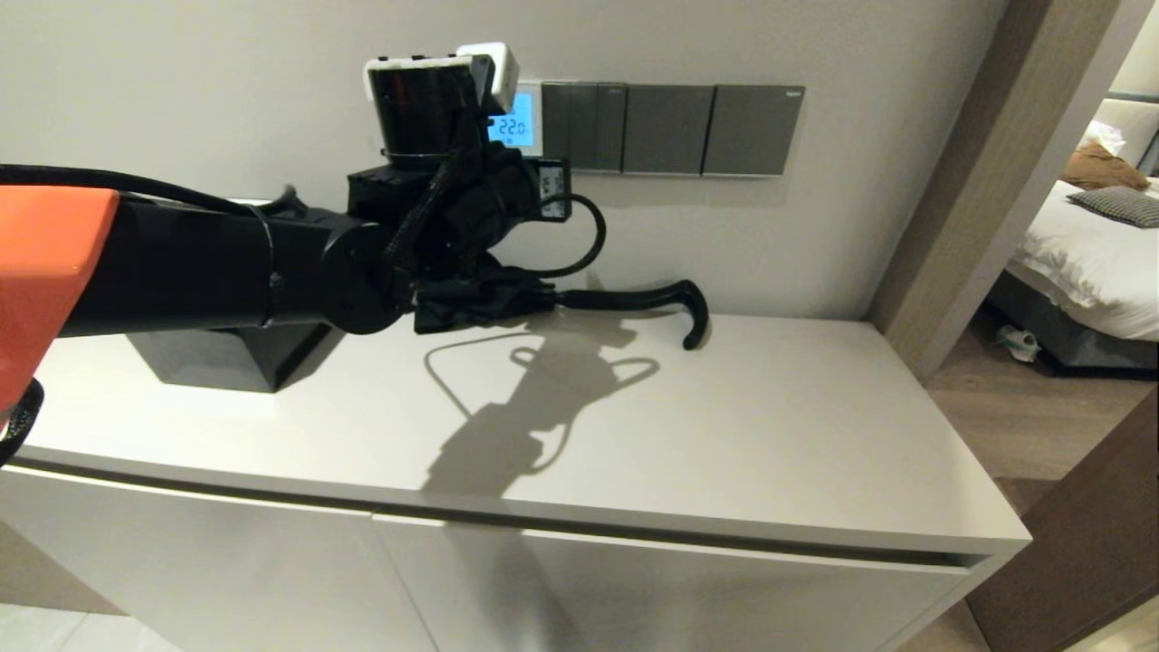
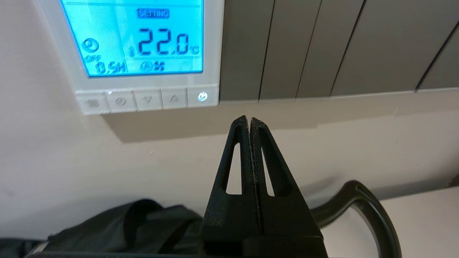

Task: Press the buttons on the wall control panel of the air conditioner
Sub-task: Turn off the central air conditioner

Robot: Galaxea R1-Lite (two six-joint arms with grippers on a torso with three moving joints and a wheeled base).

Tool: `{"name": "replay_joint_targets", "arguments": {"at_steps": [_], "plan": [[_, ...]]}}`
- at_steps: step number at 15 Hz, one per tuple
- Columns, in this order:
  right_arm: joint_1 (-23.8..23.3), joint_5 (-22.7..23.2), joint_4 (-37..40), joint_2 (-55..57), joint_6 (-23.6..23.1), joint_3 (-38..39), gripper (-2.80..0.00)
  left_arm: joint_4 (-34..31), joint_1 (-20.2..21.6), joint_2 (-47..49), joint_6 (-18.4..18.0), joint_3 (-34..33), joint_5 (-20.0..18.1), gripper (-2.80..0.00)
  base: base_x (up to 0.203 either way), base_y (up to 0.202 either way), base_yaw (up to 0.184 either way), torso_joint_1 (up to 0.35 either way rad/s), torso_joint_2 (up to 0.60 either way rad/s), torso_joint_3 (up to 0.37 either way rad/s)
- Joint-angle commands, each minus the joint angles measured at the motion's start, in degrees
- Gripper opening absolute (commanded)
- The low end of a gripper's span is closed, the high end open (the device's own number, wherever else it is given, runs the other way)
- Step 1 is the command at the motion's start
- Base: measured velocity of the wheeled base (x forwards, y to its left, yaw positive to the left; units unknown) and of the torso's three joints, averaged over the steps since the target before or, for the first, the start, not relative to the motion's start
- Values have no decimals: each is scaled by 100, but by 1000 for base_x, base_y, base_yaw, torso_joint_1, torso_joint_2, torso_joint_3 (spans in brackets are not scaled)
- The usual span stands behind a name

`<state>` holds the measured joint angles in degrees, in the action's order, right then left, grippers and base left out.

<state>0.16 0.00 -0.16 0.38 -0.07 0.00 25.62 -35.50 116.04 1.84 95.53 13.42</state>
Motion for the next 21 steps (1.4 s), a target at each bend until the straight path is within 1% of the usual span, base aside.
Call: {"name": "replay_joint_targets", "arguments": {"at_steps": [1, 3, 6, 10, 15, 21], "plan": [[2, 0, -2, -3, -1, 9, -280, 1, 67, 115, 0, 113, 11, -280, 0, 0, 0, 0, 0, 0], [2, 0, -2, -3, -1, 9, -280, -12, 154, 253, 0, 324, 16, -280, 0, 0, 0, 0, 0, 0], [1, 0, -2, -3, -1, 9, -280, -5, 228, 340, -8, 344, 11, -280, 0, 0, 0, 0, 0, 0], [2, 0, -2, -3, -1, 9, -280, -33, 261, 449, -10, 584, 11, -280, 0, 0, 0, 0, 0, 0], [2, 0, -2, -3, -1, 9, -280, -141, 434, 563, -17, 783, 11, -280, 0, 0, 0, 0, 0, 0], [2, 0, -2, -3, -1, 9, -280, -145, 474, 703, -60, 924, 11, -280, 0, 0, 0, 0, 0, 0]]}}
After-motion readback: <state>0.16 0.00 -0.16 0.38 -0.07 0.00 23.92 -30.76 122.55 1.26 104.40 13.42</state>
